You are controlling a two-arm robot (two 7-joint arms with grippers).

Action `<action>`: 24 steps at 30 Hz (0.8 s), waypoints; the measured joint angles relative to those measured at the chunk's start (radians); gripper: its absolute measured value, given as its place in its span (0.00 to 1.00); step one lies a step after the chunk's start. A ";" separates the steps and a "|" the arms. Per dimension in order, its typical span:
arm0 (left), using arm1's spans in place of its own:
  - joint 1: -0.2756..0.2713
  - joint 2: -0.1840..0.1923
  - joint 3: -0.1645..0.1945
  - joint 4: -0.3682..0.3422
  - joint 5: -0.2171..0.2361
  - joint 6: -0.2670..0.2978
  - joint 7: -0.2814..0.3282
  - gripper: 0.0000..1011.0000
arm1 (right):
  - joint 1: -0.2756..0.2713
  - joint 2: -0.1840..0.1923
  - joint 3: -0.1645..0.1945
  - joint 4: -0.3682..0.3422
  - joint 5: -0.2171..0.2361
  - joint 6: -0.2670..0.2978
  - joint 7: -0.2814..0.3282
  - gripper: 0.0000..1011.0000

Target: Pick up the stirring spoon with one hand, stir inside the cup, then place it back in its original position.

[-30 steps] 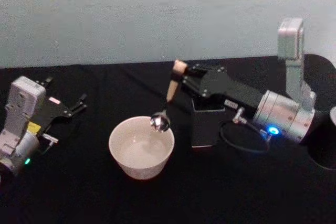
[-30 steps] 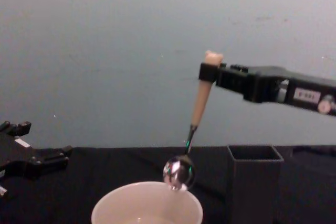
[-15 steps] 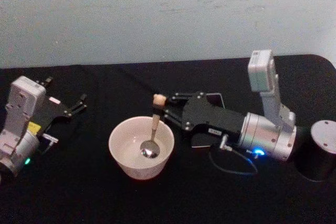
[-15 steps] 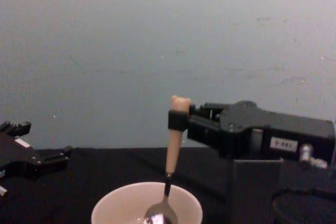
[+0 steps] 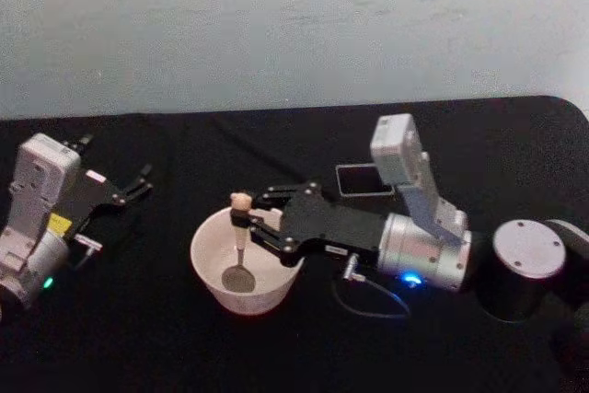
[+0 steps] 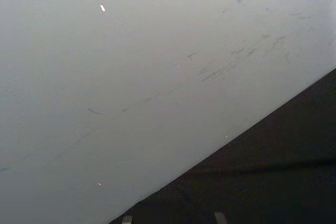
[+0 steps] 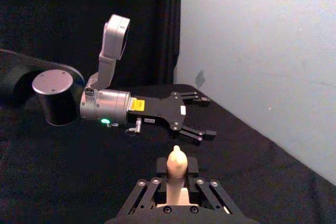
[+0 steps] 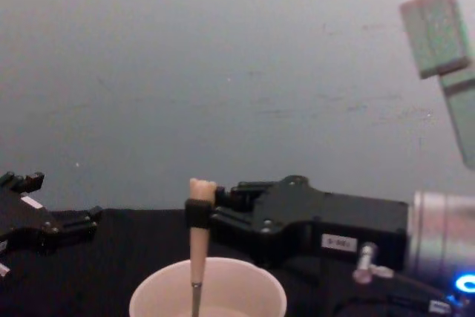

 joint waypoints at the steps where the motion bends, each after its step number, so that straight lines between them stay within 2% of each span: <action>1: 0.000 0.000 0.000 0.000 0.000 0.000 0.000 0.99 | 0.008 -0.011 -0.006 0.013 -0.010 0.002 -0.001 0.21; 8: 0.000 0.000 0.000 0.000 0.000 0.000 0.000 0.99 | 0.048 -0.068 -0.018 0.081 -0.052 0.006 -0.027 0.21; 13: 0.000 0.000 0.000 0.000 0.000 0.000 0.000 0.99 | 0.075 -0.106 -0.005 0.130 -0.069 0.008 -0.055 0.21; 19: 0.000 0.000 0.000 0.000 0.000 0.000 0.000 0.99 | 0.093 -0.122 0.018 0.167 -0.078 0.012 -0.074 0.21; 24: 0.000 0.000 0.000 0.000 0.000 0.000 0.000 0.99 | 0.093 -0.110 0.037 0.171 -0.084 0.020 -0.077 0.21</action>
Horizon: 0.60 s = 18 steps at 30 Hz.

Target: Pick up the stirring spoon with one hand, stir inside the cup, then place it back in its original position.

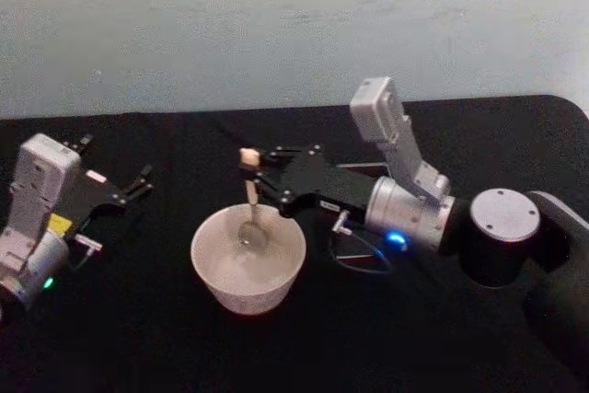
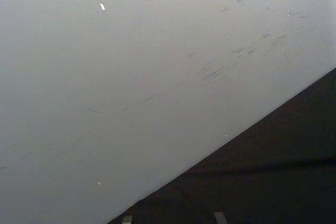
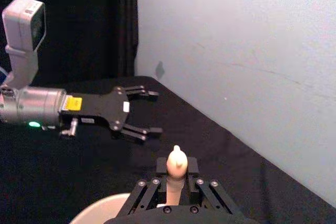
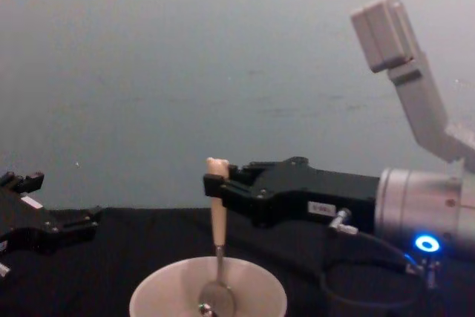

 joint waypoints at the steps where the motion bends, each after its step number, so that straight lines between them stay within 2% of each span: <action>1: 0.000 0.000 0.000 0.000 0.000 0.000 0.000 0.99 | -0.003 0.004 0.003 -0.003 0.000 0.001 0.001 0.21; 5: 0.000 0.000 0.000 0.000 0.000 0.000 0.000 0.99 | -0.022 0.033 0.017 -0.035 0.004 0.008 0.015 0.21; 15: 0.000 0.000 0.000 0.000 0.000 0.000 0.000 0.99 | -0.104 0.142 0.042 -0.169 0.080 0.070 0.076 0.21; 18: 0.000 0.000 0.000 0.000 0.000 0.000 0.000 0.99 | -0.115 0.156 0.041 -0.191 0.095 0.081 0.085 0.21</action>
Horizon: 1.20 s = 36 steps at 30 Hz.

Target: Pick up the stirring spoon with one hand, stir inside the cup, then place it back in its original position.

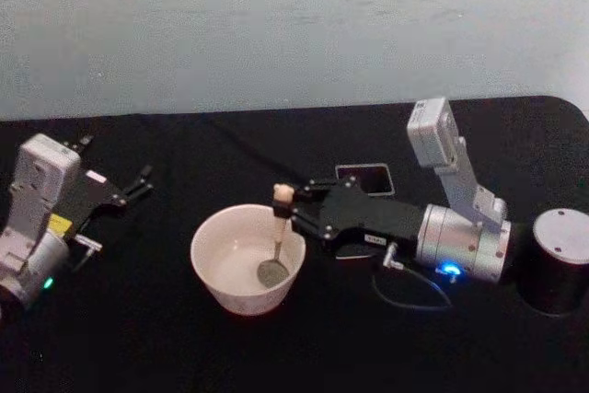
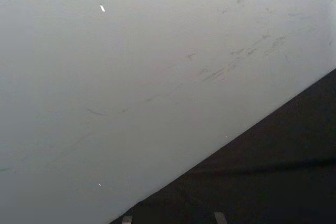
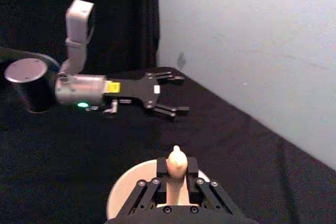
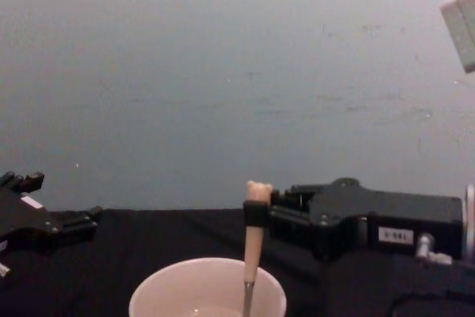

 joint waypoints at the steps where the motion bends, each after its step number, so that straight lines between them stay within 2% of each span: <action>1: 0.000 0.000 0.000 0.000 0.000 0.000 0.000 0.99 | -0.007 0.007 -0.004 -0.011 0.006 0.005 0.002 0.21; 5: 0.000 0.000 0.000 0.000 0.000 0.000 0.000 0.99 | -0.015 0.007 -0.021 -0.028 0.009 0.009 -0.001 0.21; 10: 0.000 0.000 0.000 0.000 0.000 0.000 0.000 0.99 | -0.010 -0.016 -0.041 -0.026 0.009 0.014 -0.019 0.21; 17: 0.000 0.000 0.000 0.000 0.000 0.000 0.000 0.99 | 0.016 -0.066 -0.070 0.012 -0.010 0.020 -0.053 0.21; 21: 0.000 0.000 0.000 0.000 0.000 0.000 0.000 0.99 | 0.042 -0.104 -0.082 0.054 -0.038 0.019 -0.082 0.21; 29: 0.000 0.000 0.000 0.000 0.000 0.000 0.000 0.99 | 0.082 -0.150 -0.069 0.122 -0.074 0.009 -0.125 0.21; 33: 0.000 0.000 0.000 0.000 0.000 0.000 0.000 0.99 | 0.090 -0.154 -0.048 0.135 -0.077 0.011 -0.135 0.21; 36: 0.000 0.000 0.000 0.000 0.000 0.000 0.000 0.99 | 0.083 -0.143 -0.030 0.123 -0.076 0.018 -0.138 0.21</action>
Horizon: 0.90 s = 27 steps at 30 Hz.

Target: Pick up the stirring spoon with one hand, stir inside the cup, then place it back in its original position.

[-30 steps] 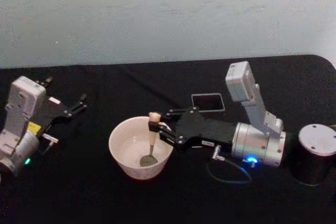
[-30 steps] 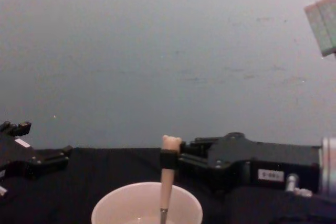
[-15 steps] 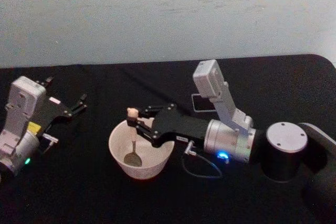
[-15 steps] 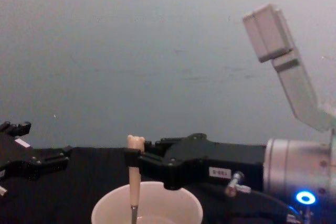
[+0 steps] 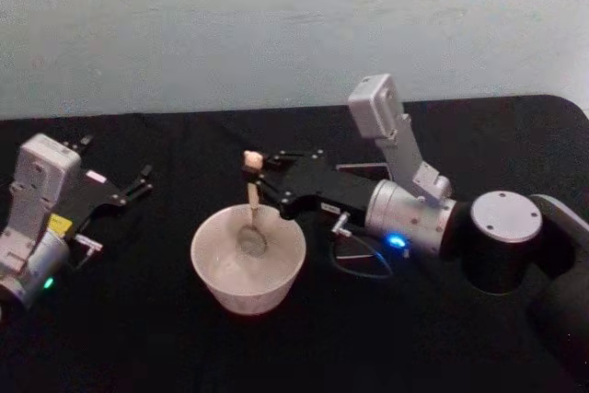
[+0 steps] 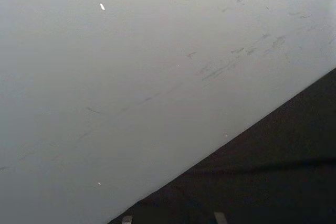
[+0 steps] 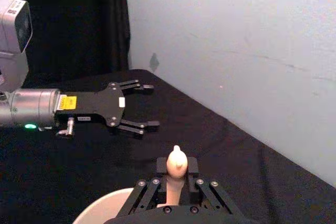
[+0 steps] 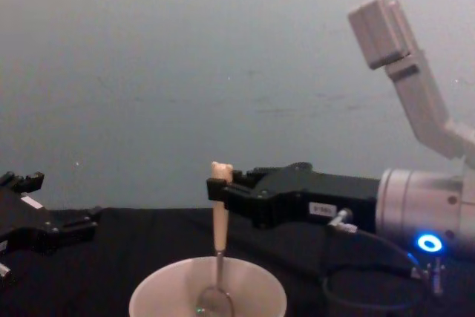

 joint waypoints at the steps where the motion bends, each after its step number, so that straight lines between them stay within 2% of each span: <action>1: 0.000 0.000 0.000 0.000 0.000 0.000 0.000 0.99 | -0.004 0.005 0.004 -0.006 0.001 0.002 0.000 0.21; 6: 0.000 0.000 0.000 0.000 0.000 0.000 0.000 0.99 | -0.030 0.039 0.018 -0.047 0.009 0.008 0.012 0.21; 13: 0.000 0.000 0.000 0.000 0.000 0.000 0.000 0.99 | -0.085 0.111 0.034 -0.137 0.034 0.015 0.048 0.21; 17: 0.000 0.000 0.000 0.000 0.000 0.000 0.000 0.99 | -0.106 0.134 0.034 -0.172 0.049 0.018 0.066 0.21; 23: 0.000 0.000 0.000 0.000 0.000 0.000 0.000 0.99 | -0.113 0.136 0.018 -0.193 0.057 0.020 0.074 0.21; 27: 0.000 0.000 0.000 0.000 0.000 0.000 0.000 0.99 | -0.107 0.122 -0.003 -0.195 0.056 0.021 0.075 0.21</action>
